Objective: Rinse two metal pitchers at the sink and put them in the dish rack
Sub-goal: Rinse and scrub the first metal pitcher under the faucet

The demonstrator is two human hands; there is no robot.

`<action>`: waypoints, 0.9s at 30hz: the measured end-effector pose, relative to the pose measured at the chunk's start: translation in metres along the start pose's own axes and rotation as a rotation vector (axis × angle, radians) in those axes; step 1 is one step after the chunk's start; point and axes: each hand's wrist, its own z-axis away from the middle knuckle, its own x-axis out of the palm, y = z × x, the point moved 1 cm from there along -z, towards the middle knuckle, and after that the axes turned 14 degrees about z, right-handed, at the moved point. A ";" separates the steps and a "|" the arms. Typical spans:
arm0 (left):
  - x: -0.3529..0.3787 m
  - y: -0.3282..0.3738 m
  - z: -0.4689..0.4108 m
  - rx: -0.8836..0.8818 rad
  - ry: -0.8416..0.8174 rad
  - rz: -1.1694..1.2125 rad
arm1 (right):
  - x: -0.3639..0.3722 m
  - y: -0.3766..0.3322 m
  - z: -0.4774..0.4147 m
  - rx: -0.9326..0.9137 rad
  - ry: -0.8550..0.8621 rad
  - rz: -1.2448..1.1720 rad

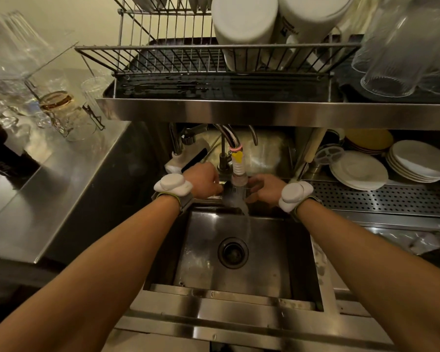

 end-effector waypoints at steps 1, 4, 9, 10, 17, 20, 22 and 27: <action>-0.001 0.001 -0.001 0.010 0.006 -0.039 | -0.002 0.001 0.000 0.003 0.011 0.005; -0.003 0.004 -0.002 0.036 0.009 -0.115 | -0.009 0.005 -0.001 0.016 0.041 0.013; -0.009 0.013 0.000 0.053 -0.006 -0.229 | -0.018 0.005 -0.003 0.006 0.029 0.036; -0.011 0.015 0.001 0.058 -0.003 -0.250 | -0.018 0.005 -0.003 0.006 0.028 0.040; -0.020 0.026 0.008 0.126 0.024 -0.357 | -0.022 0.002 -0.004 -0.009 0.023 0.061; -0.021 0.028 0.011 0.153 0.013 -0.380 | -0.022 0.000 -0.003 -0.004 0.028 0.072; -0.021 0.027 0.012 0.157 0.023 -0.379 | -0.022 -0.001 -0.002 -0.008 0.025 0.086; -0.016 0.014 0.004 0.030 -0.025 -0.137 | -0.019 0.002 0.001 0.009 0.010 0.075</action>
